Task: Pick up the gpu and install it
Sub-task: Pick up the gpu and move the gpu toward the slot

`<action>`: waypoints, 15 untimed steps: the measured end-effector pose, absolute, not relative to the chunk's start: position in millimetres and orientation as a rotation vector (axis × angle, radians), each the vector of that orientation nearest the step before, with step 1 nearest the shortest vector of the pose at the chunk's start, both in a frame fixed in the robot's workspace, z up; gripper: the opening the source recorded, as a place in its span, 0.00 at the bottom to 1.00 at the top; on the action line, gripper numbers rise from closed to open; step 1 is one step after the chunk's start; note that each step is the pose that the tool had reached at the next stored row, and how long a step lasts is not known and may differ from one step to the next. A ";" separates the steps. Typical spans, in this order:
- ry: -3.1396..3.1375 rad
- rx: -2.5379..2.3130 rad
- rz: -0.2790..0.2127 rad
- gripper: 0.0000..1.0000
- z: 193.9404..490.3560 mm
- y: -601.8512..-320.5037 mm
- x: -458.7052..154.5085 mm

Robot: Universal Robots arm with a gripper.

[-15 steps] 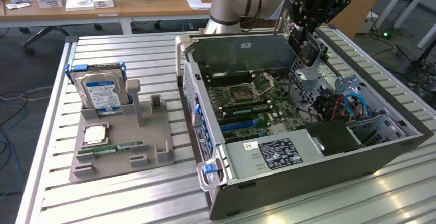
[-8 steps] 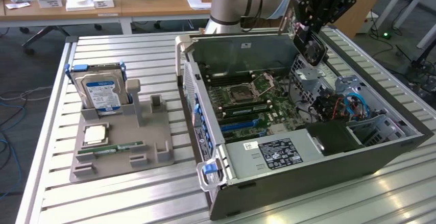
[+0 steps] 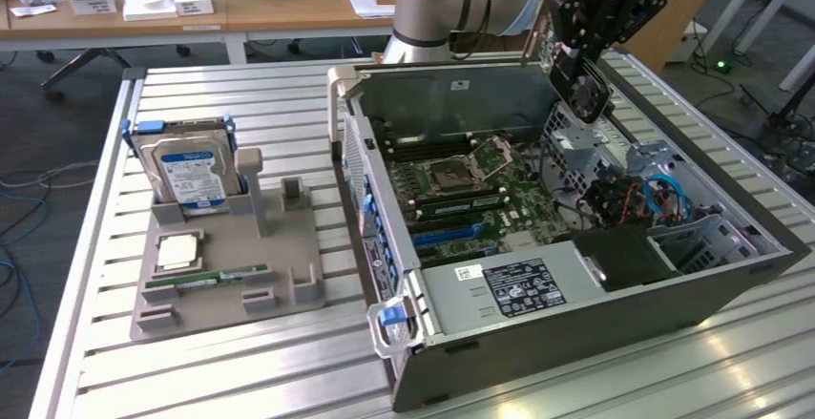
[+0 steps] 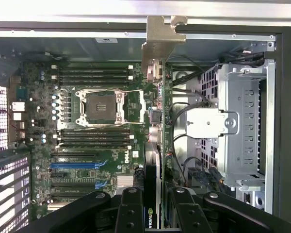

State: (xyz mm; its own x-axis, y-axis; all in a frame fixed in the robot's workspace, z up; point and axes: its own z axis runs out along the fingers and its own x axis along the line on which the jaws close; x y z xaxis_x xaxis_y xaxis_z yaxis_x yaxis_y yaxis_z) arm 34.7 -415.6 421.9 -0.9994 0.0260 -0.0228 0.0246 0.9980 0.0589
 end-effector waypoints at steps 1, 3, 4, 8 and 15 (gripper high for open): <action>3.116 0.039 0.092 0.26 421.8 -415.7 34.8; 3.116 0.039 0.091 0.26 421.9 -416.4 35.0; 3.116 0.039 0.091 0.26 421.9 -417.0 35.1; 3.116 0.040 0.091 0.26 421.8 -418.3 35.2; 3.117 0.040 0.091 0.26 420.2 -420.2 35.2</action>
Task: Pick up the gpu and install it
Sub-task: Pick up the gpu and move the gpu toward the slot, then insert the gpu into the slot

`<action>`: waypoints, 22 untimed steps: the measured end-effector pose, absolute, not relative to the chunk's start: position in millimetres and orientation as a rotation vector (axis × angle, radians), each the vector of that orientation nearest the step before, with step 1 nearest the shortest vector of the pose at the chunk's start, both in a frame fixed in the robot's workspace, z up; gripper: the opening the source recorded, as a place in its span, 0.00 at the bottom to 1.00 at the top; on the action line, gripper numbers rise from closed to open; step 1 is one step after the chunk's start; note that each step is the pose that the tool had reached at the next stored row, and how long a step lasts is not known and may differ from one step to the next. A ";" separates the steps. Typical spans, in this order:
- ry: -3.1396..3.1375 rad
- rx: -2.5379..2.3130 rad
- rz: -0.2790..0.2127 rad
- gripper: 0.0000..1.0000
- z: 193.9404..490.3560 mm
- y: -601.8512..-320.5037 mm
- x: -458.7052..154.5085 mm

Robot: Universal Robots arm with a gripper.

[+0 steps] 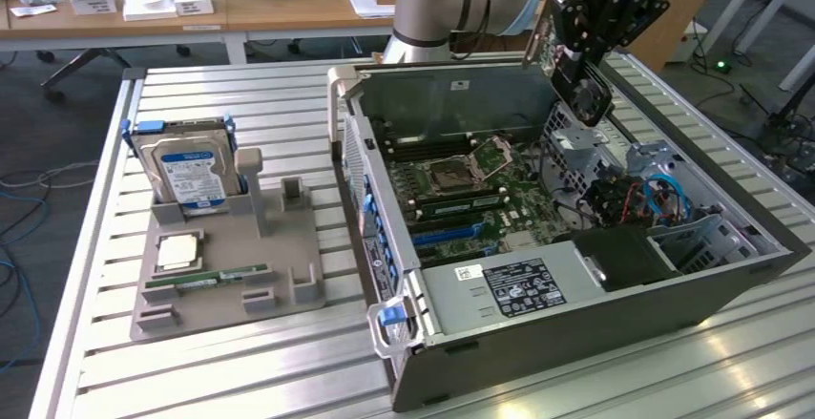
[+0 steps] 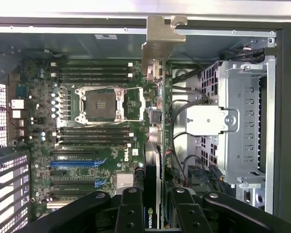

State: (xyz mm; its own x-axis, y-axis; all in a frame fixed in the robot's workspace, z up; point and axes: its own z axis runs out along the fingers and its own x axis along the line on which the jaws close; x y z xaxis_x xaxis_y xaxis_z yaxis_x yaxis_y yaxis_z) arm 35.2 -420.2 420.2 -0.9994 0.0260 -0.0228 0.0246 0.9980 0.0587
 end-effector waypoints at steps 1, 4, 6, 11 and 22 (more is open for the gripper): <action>3.116 0.039 0.091 0.26 419.8 -420.5 35.2; 3.117 0.040 0.091 0.26 419.7 -420.5 35.2; 3.116 0.039 0.091 0.26 419.6 -420.6 35.2; 3.116 0.039 0.091 0.26 419.6 -420.6 35.2; 3.117 0.002 0.092 0.26 419.5 -420.6 34.6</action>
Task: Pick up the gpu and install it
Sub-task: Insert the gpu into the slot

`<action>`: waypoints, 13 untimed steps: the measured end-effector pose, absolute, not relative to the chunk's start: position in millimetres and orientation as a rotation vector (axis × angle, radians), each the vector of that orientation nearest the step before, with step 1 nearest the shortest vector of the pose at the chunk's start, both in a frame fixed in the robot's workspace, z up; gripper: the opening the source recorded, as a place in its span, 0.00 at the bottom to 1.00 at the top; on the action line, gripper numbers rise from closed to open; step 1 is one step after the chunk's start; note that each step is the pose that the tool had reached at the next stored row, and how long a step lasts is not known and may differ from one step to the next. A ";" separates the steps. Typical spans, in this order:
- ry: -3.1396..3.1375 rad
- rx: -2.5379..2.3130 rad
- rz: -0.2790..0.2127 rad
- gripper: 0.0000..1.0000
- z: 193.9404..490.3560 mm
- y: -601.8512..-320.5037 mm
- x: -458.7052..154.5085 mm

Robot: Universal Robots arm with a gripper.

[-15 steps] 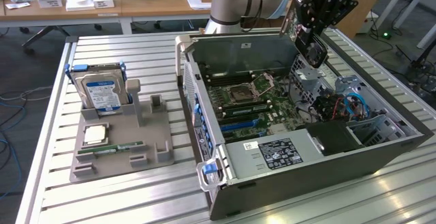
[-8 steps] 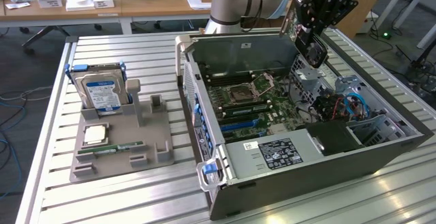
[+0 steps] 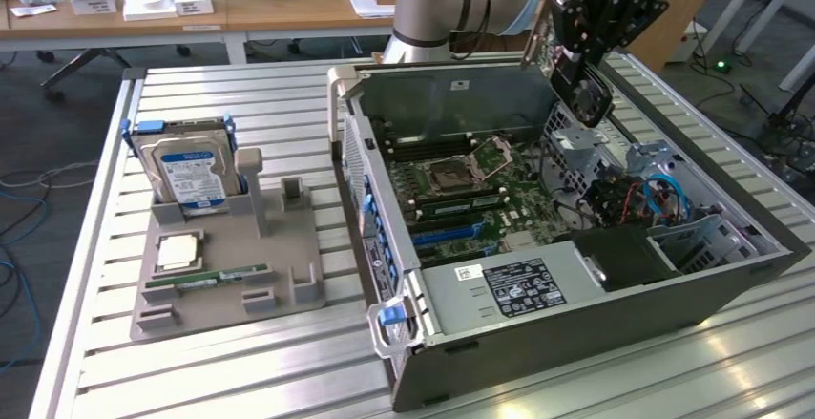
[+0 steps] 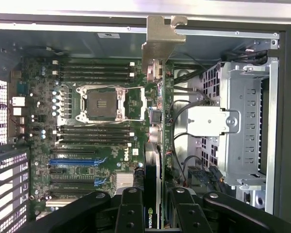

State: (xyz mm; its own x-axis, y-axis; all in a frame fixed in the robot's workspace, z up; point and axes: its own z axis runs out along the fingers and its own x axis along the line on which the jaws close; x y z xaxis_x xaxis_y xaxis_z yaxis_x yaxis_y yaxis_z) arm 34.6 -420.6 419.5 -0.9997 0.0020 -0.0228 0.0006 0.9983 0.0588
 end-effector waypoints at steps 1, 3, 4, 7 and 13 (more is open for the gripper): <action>3.118 -0.007 0.092 0.26 419.5 -420.6 34.6; 3.118 -0.036 0.092 0.26 419.5 -420.5 34.5; 3.118 -0.053 0.093 0.26 419.5 -420.5 34.4; 3.117 -0.119 0.093 0.26 419.4 -420.6 34.1; 3.111 -0.266 0.094 0.26 419.0 -420.6 33.7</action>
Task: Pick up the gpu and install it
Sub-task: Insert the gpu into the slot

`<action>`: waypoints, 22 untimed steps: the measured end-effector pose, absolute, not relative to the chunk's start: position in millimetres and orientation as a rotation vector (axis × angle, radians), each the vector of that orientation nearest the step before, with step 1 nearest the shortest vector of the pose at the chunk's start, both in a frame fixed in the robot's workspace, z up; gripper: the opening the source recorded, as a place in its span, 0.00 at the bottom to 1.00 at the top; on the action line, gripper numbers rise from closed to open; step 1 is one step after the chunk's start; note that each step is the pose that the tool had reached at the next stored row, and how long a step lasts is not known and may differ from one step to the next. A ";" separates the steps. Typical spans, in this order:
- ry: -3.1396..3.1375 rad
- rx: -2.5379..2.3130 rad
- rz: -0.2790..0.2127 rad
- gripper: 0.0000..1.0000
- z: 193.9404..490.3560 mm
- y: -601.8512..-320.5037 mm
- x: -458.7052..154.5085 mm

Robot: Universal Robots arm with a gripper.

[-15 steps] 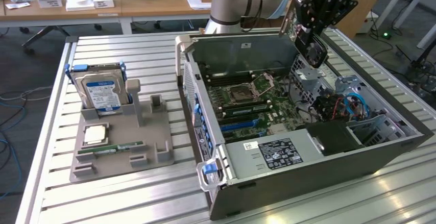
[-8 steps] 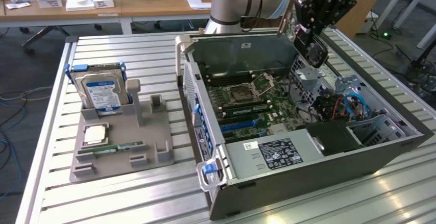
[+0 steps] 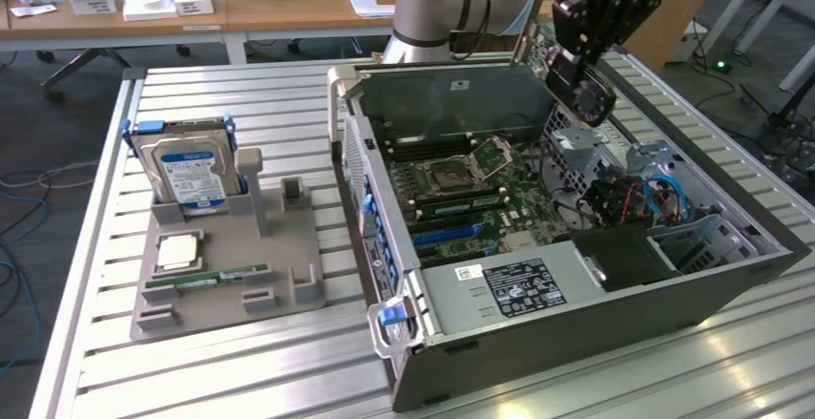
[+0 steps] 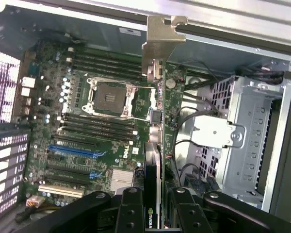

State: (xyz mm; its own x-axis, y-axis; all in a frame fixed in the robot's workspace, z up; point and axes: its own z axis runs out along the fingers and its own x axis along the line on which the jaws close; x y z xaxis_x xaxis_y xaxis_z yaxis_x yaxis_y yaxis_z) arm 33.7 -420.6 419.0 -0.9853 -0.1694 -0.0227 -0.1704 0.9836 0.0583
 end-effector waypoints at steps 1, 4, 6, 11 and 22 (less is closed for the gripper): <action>3.109 -0.291 0.094 0.26 419.0 -420.6 33.7; 3.102 -0.374 0.095 0.26 418.7 -420.6 33.7; 3.096 -0.429 0.095 0.26 418.6 -420.5 33.7; 3.076 -0.568 0.096 0.26 418.4 -420.6 33.7; 3.019 -0.842 0.098 0.26 418.3 -420.6 33.7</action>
State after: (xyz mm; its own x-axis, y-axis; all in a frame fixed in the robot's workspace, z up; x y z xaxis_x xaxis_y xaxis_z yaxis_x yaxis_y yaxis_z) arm 33.7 -420.6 418.3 -0.8559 -0.5167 -0.0228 -0.5171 0.8540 0.0582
